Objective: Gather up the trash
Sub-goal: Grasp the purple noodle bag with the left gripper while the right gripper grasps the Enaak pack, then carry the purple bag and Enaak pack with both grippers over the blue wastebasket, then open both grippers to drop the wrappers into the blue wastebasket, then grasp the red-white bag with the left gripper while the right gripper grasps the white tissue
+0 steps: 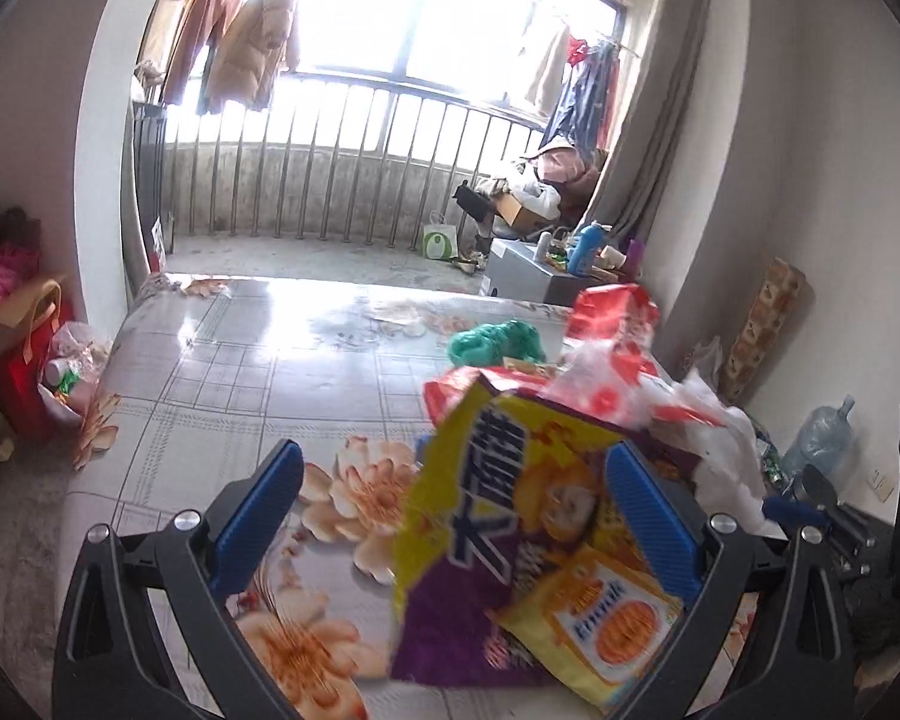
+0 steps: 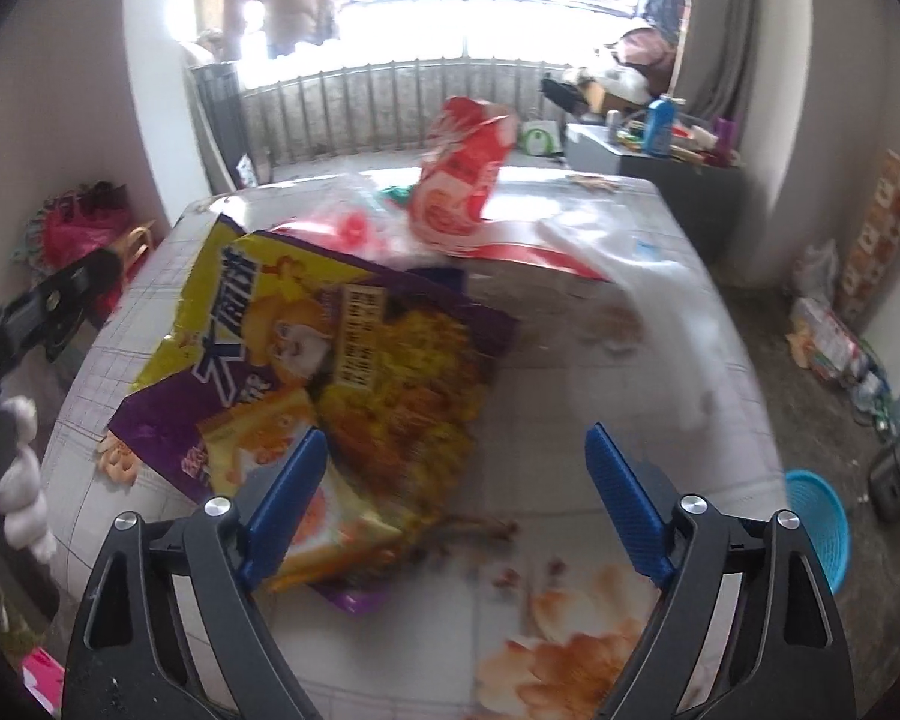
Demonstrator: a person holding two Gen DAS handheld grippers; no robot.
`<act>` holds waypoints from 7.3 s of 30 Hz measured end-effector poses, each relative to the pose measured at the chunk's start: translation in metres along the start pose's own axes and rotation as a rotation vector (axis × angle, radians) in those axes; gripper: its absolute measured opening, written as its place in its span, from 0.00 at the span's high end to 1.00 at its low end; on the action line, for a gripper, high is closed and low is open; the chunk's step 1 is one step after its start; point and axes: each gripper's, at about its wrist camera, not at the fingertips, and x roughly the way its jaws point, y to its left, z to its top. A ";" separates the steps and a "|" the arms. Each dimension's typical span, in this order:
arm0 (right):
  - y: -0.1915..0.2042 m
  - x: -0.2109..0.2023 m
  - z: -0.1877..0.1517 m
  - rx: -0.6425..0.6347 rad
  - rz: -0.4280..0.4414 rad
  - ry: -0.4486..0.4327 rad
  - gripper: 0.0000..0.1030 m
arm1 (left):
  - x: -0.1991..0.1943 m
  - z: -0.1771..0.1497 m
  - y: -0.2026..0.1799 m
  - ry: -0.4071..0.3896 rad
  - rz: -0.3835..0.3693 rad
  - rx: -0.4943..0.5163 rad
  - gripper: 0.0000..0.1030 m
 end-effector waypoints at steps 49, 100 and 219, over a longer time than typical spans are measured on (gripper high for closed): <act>-0.098 -0.006 -0.051 0.443 0.430 0.349 0.58 | 0.033 -0.074 -0.035 0.547 -0.278 -0.043 0.91; -0.207 -0.085 -0.064 0.651 0.304 -0.139 0.93 | -0.008 0.026 -0.177 0.363 -0.666 0.185 0.98; -0.181 -0.024 0.017 0.288 0.065 -0.217 0.11 | 0.087 0.059 -0.146 0.079 -0.216 0.209 0.10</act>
